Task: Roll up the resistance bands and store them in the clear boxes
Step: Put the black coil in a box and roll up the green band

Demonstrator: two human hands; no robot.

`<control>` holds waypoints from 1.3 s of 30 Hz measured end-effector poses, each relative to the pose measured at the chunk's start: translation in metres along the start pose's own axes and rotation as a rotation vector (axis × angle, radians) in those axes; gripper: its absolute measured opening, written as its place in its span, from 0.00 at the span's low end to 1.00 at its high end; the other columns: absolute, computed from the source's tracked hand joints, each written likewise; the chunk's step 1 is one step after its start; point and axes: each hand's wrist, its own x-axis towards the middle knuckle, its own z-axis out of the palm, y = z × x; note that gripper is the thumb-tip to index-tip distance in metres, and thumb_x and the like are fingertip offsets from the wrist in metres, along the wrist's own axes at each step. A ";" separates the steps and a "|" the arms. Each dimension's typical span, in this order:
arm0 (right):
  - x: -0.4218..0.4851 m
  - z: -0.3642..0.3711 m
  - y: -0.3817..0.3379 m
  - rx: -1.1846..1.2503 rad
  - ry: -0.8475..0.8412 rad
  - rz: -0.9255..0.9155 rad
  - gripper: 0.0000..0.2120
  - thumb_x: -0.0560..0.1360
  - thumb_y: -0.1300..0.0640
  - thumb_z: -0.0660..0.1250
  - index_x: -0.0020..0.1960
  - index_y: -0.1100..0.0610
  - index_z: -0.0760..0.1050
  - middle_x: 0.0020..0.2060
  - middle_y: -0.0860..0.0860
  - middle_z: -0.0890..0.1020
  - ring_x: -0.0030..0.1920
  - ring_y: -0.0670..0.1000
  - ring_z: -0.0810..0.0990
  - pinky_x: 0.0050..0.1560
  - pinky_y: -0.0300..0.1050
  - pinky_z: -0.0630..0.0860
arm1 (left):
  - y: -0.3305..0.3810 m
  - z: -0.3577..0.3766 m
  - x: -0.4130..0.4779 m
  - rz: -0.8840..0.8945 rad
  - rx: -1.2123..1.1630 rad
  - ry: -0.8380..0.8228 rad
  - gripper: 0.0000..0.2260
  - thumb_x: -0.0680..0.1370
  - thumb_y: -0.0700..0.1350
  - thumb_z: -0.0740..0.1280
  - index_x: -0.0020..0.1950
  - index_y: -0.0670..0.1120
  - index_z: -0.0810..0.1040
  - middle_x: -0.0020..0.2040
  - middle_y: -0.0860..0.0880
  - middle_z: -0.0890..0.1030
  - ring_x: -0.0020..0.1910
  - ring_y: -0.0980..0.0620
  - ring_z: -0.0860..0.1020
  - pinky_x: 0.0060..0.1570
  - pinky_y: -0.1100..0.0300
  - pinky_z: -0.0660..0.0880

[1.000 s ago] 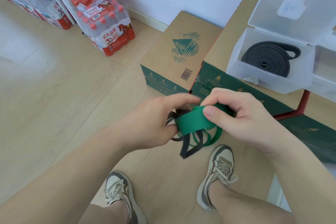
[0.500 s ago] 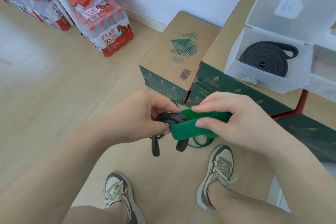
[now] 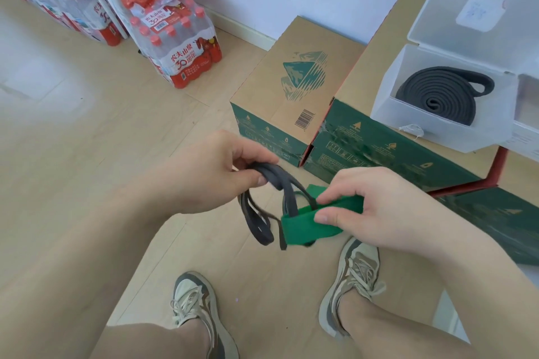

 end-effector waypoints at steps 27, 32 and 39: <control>0.009 0.007 -0.010 0.828 0.471 0.149 0.04 0.75 0.61 0.76 0.47 0.52 0.86 0.40 0.57 0.88 0.39 0.57 0.87 0.45 0.55 0.84 | 0.010 0.014 -0.004 -0.045 -0.415 0.039 0.16 0.75 0.44 0.77 0.60 0.57 0.83 0.50 0.51 0.87 0.49 0.47 0.85 0.53 0.51 0.83; 0.013 0.012 -0.013 0.762 0.331 0.121 0.06 0.80 0.63 0.72 0.52 0.53 0.85 0.44 0.58 0.88 0.46 0.60 0.86 0.54 0.62 0.84 | 0.015 0.009 -0.005 -0.075 -0.689 0.100 0.17 0.74 0.35 0.76 0.60 0.50 0.82 0.46 0.43 0.87 0.43 0.48 0.83 0.45 0.54 0.79; 0.018 0.013 -0.025 0.770 0.330 -0.149 0.22 0.67 0.55 0.81 0.59 0.48 0.82 0.54 0.51 0.87 0.60 0.55 0.84 0.66 0.55 0.78 | 0.019 0.016 0.002 -0.208 -0.919 0.126 0.16 0.72 0.37 0.77 0.58 0.46 0.82 0.45 0.42 0.86 0.41 0.48 0.83 0.42 0.57 0.80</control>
